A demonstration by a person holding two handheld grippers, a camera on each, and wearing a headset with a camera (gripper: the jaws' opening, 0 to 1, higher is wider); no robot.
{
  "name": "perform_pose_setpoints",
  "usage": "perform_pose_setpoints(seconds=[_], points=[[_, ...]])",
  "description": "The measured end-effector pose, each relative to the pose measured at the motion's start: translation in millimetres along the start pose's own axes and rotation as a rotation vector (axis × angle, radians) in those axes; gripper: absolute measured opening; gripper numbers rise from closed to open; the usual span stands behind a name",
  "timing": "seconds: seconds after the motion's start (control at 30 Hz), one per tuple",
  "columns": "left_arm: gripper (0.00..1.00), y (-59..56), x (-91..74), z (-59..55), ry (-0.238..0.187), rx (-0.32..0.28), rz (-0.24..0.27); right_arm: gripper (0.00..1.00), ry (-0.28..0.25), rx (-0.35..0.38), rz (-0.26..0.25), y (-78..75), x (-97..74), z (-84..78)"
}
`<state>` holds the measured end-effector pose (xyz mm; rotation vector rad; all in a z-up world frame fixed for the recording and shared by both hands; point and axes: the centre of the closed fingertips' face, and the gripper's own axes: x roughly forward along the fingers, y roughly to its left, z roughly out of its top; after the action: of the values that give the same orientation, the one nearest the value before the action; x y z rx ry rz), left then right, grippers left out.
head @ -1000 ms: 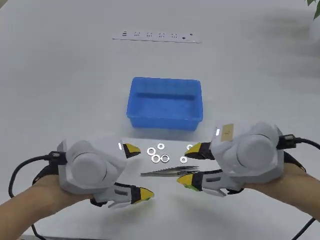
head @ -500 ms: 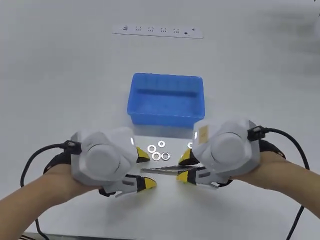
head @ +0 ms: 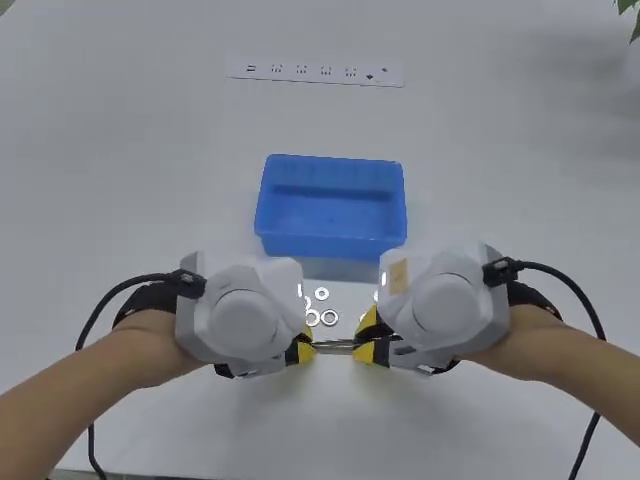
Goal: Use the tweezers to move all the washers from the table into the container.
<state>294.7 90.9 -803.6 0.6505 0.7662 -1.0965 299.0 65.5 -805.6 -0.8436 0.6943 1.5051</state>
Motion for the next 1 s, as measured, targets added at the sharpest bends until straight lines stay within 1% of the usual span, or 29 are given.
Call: perform_pose_setpoints(seconds=[0.03, 0.07, 0.13, 0.17, 0.23, 0.27, 0.3, 0.33, 0.37, 0.43, 0.47, 0.53, 0.57, 0.63, 0.67, 0.7, 0.77, 0.8, 0.83, 0.9, 0.97, 1.0], points=[[0.06, -0.9, -0.3, -0.1, 0.014, 0.029, 0.003, 0.10, 0.002, 0.002, -0.005, -0.1, -0.1, 0.0], [0.06, -1.0, -0.2, -0.1, 0.023, 0.035, 0.005, 0.10, 0.003, 0.003, -0.007, -0.1, -0.2, 0.1], [0.06, -2.1, -0.8, 0.3, 0.033, 0.034, 0.008, 0.10, 0.003, 0.002, -0.009, 1.6, -0.2, 0.7], [0.06, -4.4, -2.9, -0.6, 0.040, 0.023, -0.004, 0.10, 0.003, 0.001, -0.008, 3.5, -0.2, 1.0], [0.06, -6.3, -10.6, 2.4, 0.035, 0.013, -0.006, 0.10, 0.000, -0.014, -0.010, 6.4, -0.5, 1.5], [0.06, -7.2, -14.5, 5.2, 0.027, 0.019, -0.005, 0.10, -0.008, -0.016, -0.012, 7.7, -1.0, 1.6], [0.06, -8.7, -20.1, 8.9, 0.018, 0.009, -0.003, 0.10, -0.047, 0.022, -0.018, 6.8, -2.7, 5.7], [0.06, -9.3, -23.9, 11.7, 0.010, 0.005, 0.001, 0.10, -0.069, 0.052, -0.016, 6.6, -4.7, 7.7], [0.06, -8.9, -28.2, 16.1, -0.009, 0.012, 0.007, 0.10, -0.089, 0.063, -0.014, 6.2, -7.1, 9.0], [0.06, -8.5, -37.6, 29.6, -0.064, -0.005, 0.022, 0.11, -0.122, 0.051, -0.018, 5.1, -12.7, 10.2], [0.06, -9.8, -40.6, 36.4, -0.092, -0.014, 0.020, 0.11, -0.141, 0.053, -0.021, 5.4, -15.8, 10.9], [0.06, -11.6, -45.8, 47.2, -0.116, -0.018, 0.023, 0.11, -0.163, 0.046, -0.032, 6.1, -19.4, 10.9], [0.06, -12.5, -45.7, 50.3, -0.122, -0.011, 0.022, 0.11, -0.167, 0.043, -0.034, 6.3, -20.1, 10.6], [0.06, -12.6, -45.0, 59.0, -0.143, 0.007, 0.028, 0.11, -0.182, 0.036, -0.056, 5.7, -23.6, 8.7], [0.06, -11.9, -45.6, 65.4, -0.172, 0.012, 0.032, 0.11, -0.191, 0.039, -0.066, 4.6, -25.7, 8.5], [0.06, -11.3, -46.4, 76.9, -0.226, -0.003, 0.036, 0.11, -0.197, 0.039, -0.072, 3.8, -27.5, 8.0], [0.06, -11.8, -45.5, 94.2, -0.294, -0.027, 0.037, 0.11, -0.198, 0.032, -0.083, 2.5, -31.4, 5.4], [0.06, -12.3, -44.1, 97.8, -0.299, -0.018, 0.039, 0.11, -0.197, 0.025, -0.087, 2.2, -32.7, 4.2], [0.06, -12.9, -41.2, 105.0, -0.314, 0.000, 0.042, 0.11, -0.196, 0.017, -0.091, 1.8, -34.2, 2.8], [0.06, -14.3, -36.9, 113.9, -0.339, 0.018, 0.042, 0.10, -0.195, 0.007, -0.095, 1.3, -36.9, -1.4], [0.06, -15.0, -31.3, 121.4, -0.378, -0.003, 0.026, 0.09, -0.198, 0.003, -0.097, 0.4, -39.3, -5.5], [0.07, -12.9, -28.5, 123.9, -0.397, -0.028, 0.029, 0.09, -0.202, 0.002, -0.101, -0.2, -40.1, -6.3]])
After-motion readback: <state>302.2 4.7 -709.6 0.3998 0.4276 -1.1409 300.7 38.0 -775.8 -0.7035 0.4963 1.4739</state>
